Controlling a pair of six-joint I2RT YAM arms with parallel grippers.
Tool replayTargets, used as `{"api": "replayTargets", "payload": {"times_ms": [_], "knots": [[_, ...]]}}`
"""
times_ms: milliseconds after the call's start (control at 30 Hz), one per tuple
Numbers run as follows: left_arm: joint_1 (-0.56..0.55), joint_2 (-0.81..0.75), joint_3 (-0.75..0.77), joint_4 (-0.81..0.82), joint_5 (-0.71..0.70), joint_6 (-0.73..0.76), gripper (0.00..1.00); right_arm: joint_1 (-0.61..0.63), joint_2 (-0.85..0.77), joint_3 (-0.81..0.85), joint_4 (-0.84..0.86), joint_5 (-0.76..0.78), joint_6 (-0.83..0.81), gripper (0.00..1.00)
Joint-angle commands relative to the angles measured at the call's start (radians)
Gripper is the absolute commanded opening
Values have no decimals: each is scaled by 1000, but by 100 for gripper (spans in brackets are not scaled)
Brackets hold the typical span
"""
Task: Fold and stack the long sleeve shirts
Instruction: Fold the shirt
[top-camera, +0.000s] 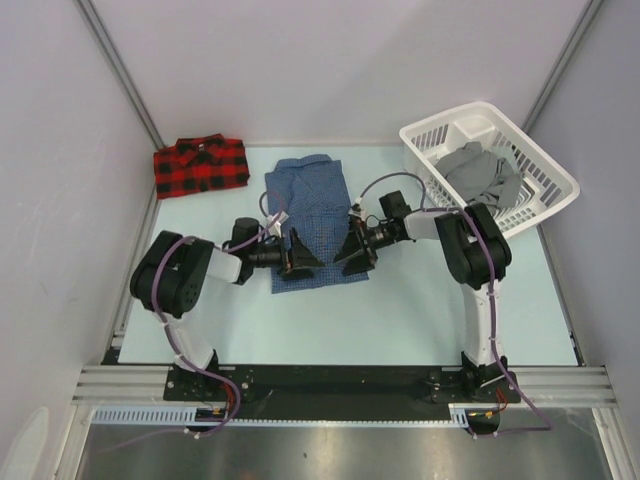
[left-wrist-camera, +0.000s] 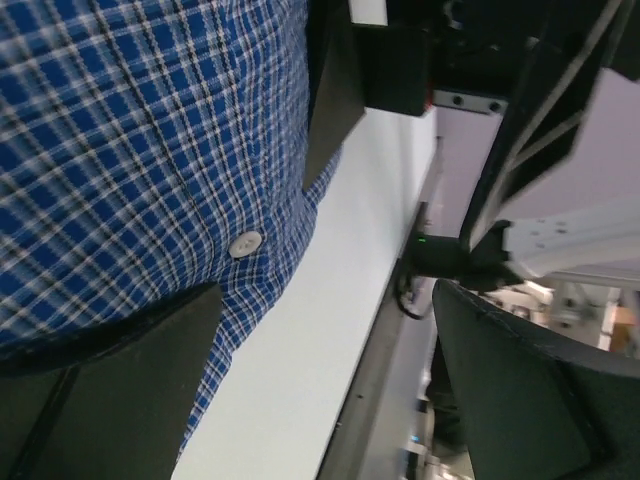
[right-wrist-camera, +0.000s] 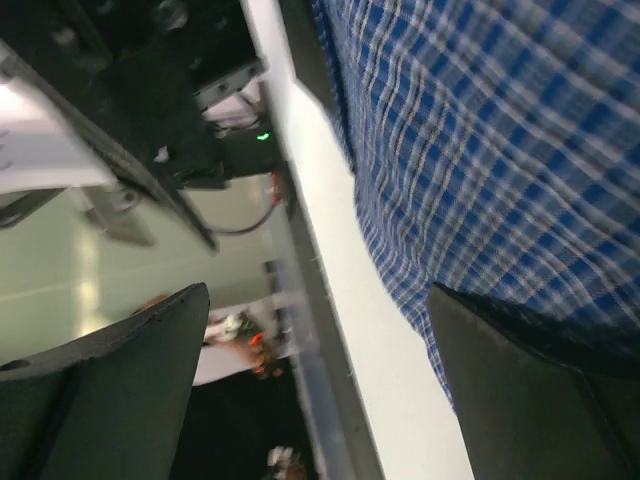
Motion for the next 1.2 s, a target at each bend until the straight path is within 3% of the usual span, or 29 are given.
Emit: {"api": "replayTargets", "payload": {"times_ms": [0, 133, 233, 300, 400, 533, 667, 767, 867, 967, 1000, 1033, 1100, 1167], "knots": [[110, 106, -18, 6, -6, 8, 99, -45, 120, 50, -54, 60, -95, 99], [125, -44, 25, -170, 124, 188, 100, -65, 55, 109, -130, 2, -108, 100], [119, -162, 105, -250, 151, 218, 100, -50, -3, 210, -119, -47, -29, 100], [118, -172, 142, -255, 135, 209, 99, -45, -5, 250, -19, -53, 80, 100], [114, -74, 203, -209, 63, 194, 98, -38, 44, 303, 172, -56, 192, 99], [130, 87, 254, -99, -23, 80, 95, -45, 241, 440, 152, -27, 188, 95], [157, 210, 309, -103, -72, 62, 93, -67, 384, 532, 119, 30, 156, 87], [170, 197, 355, -182, -52, 140, 93, -81, 409, 549, 105, 65, 157, 77], [168, 81, 404, -360, -31, 311, 93, -81, 330, 502, 162, 59, 220, 75], [153, -95, 461, -677, -99, 648, 93, -79, 218, 427, 296, 45, 304, 72], [107, -144, 467, -830, -235, 877, 92, -76, 195, 414, 304, 54, 317, 70], [75, -200, 457, -879, -303, 986, 90, -73, 169, 406, 299, 59, 311, 68], [-34, -363, 391, -884, -528, 1205, 87, -71, 110, 397, 278, 83, 232, 63], [-115, -452, 264, -849, -636, 1299, 82, -68, 89, 400, 169, 114, 144, 57]]}}
